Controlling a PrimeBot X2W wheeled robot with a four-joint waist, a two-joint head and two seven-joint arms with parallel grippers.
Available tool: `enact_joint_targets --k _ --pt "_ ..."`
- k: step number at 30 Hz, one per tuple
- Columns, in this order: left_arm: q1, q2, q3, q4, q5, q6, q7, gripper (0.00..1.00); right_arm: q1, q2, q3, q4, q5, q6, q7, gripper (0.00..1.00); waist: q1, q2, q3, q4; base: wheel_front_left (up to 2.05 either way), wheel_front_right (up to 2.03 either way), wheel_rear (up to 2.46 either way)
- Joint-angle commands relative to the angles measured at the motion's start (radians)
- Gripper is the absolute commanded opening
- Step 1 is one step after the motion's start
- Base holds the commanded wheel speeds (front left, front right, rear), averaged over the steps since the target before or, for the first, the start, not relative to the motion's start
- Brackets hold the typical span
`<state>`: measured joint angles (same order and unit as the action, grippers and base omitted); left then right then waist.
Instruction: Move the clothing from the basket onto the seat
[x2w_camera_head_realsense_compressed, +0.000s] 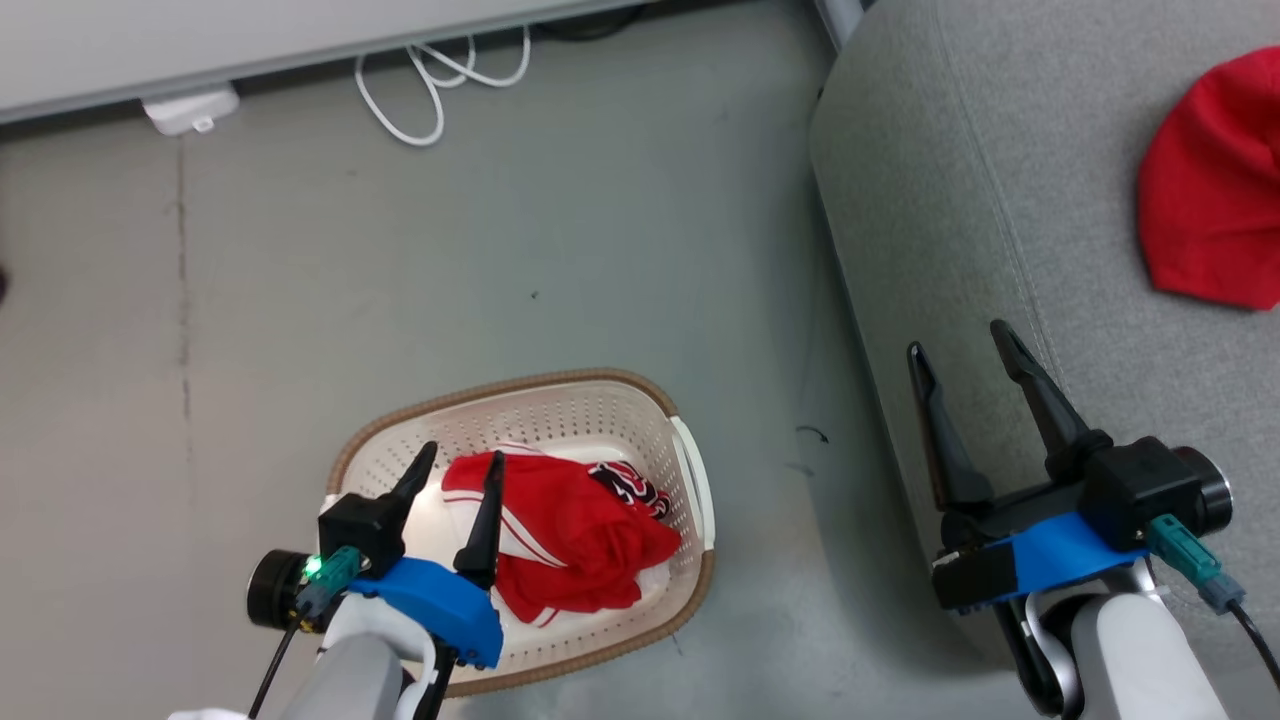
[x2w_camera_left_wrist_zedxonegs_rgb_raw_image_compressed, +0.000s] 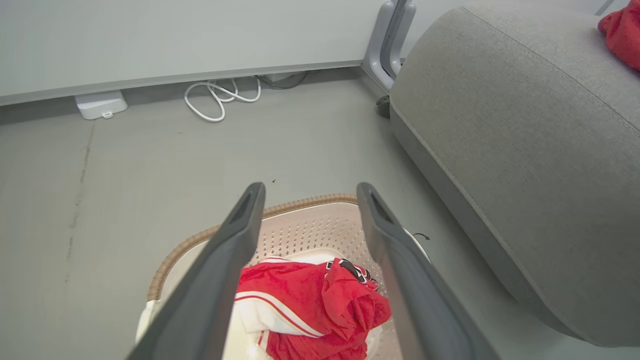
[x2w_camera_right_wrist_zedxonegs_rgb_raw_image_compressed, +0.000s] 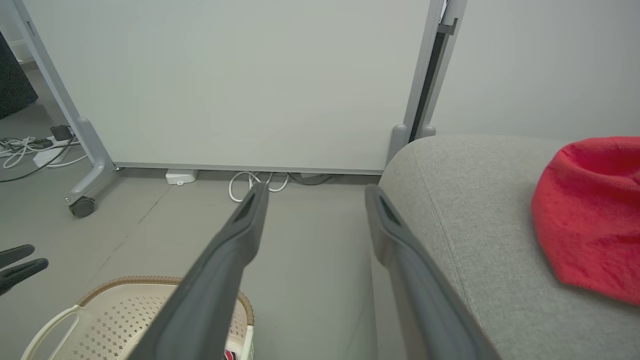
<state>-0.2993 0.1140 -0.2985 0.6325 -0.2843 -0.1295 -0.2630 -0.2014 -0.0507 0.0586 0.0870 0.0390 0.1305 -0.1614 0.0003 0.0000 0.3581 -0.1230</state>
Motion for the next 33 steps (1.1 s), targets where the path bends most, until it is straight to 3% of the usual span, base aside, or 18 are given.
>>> enact_joint_targets --k 1,16,22,33 --pt "-0.056 0.005 -0.03 0.036 -0.013 0.0 -0.003 1.0 -0.026 0.0 0.002 -0.01 0.004 0.0 -0.009 1.0 -0.0003 0.0 0.11 -0.058 0.0 0.0 0.0" --pt "-0.307 0.014 -0.224 0.329 -0.15 0.0 -0.003 1.0 -0.099 0.001 0.024 -0.054 0.019 0.0 -0.042 1.0 -0.0003 0.0 0.375 -0.125 0.0 0.0 0.0" --pt "-0.381 0.027 -0.296 0.409 -0.196 0.0 0.011 1.0 -0.111 0.001 0.046 -0.053 0.032 0.0 -0.055 1.0 -0.0003 0.0 0.436 -0.132 0.0 0.0 0.0" --pt "-0.464 0.048 -0.34 0.522 -0.271 0.0 0.029 1.0 -0.119 0.001 0.082 -0.048 0.06 0.0 -0.074 1.0 -0.0003 0.0 0.506 -0.191 0.0 0.0 0.0"
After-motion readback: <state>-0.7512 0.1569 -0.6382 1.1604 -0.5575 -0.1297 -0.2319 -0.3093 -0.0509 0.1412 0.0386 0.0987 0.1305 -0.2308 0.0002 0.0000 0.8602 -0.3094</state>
